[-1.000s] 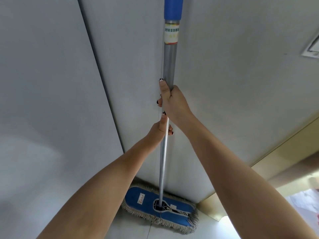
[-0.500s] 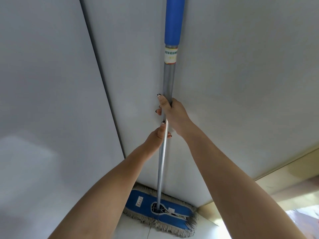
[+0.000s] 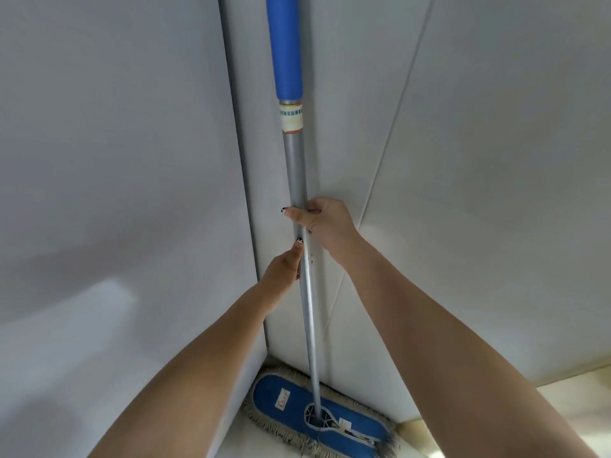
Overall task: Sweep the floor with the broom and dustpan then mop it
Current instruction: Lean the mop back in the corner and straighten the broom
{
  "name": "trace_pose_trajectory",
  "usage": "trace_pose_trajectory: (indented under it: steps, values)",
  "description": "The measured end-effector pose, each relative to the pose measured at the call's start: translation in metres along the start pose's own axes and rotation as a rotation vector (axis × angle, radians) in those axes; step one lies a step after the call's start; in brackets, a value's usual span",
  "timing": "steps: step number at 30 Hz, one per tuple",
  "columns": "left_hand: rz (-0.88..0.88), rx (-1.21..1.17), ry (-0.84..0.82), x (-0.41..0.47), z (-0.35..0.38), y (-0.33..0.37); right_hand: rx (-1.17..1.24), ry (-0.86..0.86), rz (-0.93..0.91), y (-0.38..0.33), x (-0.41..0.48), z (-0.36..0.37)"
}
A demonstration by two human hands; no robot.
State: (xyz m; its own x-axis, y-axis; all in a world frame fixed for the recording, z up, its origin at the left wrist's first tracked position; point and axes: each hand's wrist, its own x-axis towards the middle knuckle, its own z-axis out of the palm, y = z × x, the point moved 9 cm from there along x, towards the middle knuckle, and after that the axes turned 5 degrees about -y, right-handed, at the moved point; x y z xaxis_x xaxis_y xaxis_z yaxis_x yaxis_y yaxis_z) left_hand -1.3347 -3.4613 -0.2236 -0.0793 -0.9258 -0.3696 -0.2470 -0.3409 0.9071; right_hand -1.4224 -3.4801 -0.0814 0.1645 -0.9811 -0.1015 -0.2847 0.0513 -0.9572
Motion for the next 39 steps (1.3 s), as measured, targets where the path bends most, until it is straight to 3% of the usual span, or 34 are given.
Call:
trace_pose_trajectory:
  steps: [6, 26, 33, 39]
  values:
    - [-0.092, -0.089, 0.013, -0.02, -0.024, 0.015, 0.013, -0.02, 0.012, -0.004, 0.016, 0.023]
    - [-0.121, -0.176, 0.139, -0.009, -0.038, 0.006, -0.017, 0.052, 0.045, 0.008, 0.027, 0.037]
    - [-0.007, -0.153, 0.24, -0.044, -0.063, 0.013, -0.013, 0.109, 0.051, 0.026, -0.002, 0.023]
    - [0.118, -0.265, 0.34, -0.104, -0.095, 0.027, -0.054, 0.059, 0.0, 0.012, -0.04, 0.022]
